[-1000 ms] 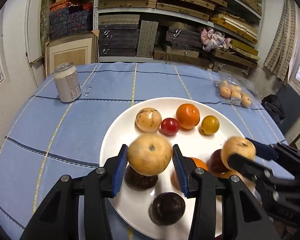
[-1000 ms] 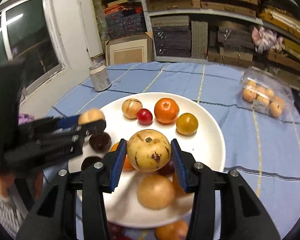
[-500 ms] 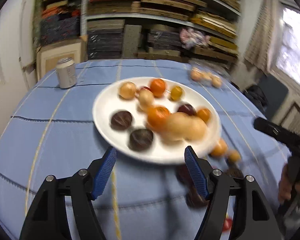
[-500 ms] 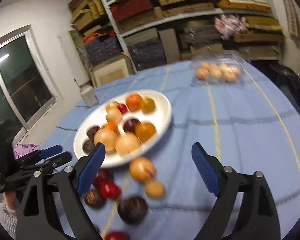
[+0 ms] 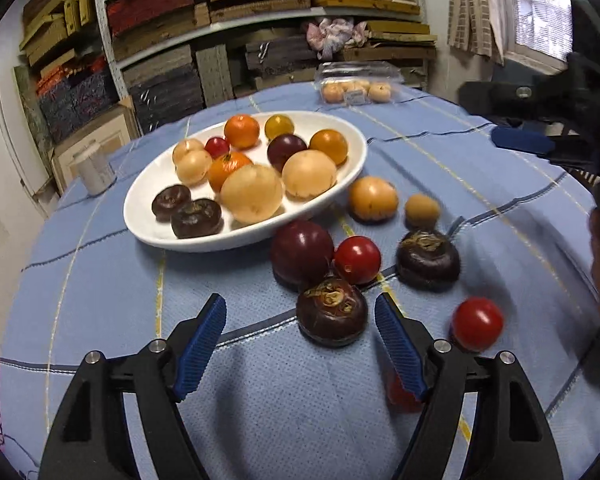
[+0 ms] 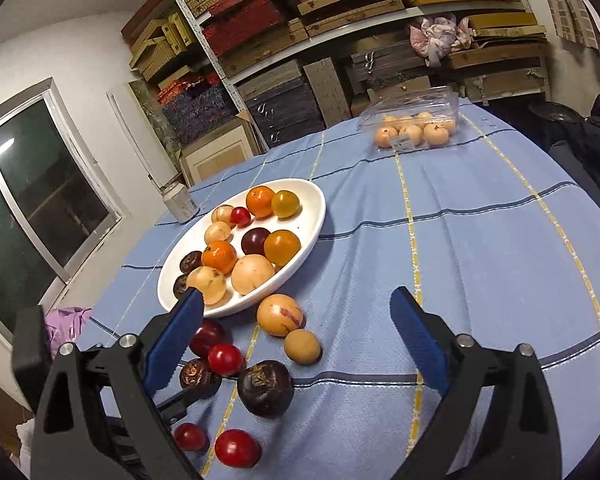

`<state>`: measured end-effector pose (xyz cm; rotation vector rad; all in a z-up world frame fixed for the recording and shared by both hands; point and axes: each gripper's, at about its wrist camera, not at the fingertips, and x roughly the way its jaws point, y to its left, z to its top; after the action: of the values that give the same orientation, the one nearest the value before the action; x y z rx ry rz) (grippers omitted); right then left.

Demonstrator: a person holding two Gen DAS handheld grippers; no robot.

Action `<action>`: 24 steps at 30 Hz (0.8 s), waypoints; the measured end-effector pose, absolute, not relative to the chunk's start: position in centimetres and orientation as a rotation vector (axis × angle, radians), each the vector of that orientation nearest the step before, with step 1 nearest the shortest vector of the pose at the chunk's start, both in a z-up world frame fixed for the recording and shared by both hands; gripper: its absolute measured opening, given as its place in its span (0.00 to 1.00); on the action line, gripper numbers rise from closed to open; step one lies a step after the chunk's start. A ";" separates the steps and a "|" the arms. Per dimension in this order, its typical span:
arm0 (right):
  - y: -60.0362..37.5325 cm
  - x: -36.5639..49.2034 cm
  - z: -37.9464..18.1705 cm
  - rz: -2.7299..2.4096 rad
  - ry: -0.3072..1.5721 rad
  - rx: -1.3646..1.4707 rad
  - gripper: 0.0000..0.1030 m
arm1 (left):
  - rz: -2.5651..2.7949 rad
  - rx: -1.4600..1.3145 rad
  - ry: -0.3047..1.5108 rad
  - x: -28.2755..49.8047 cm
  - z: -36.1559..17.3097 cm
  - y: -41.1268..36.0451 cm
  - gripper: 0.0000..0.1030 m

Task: Organize fruits
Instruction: 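Close the left tool on a dark purple fruit at the pile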

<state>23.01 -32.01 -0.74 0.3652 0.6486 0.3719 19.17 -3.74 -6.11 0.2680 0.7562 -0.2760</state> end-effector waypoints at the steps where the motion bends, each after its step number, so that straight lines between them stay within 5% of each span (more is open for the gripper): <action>1: -31.9 23.1 -0.7 0.373 0.651 0.365 0.90 | -0.272 0.258 0.766 19.6 -6.2 -3.6 0.76; 14: -31.5 23.0 -0.7 0.375 0.664 0.360 0.90 | -0.140 0.031 0.880 21.4 -7.0 3.3 0.74; 24: -27.9 21.3 -1.2 0.453 0.685 0.173 0.90 | -0.179 0.002 0.871 21.2 -6.7 4.0 0.47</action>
<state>21.33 -27.95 -1.20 0.1732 0.6852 0.4528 21.16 4.00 -6.67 0.0021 0.8707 -0.1788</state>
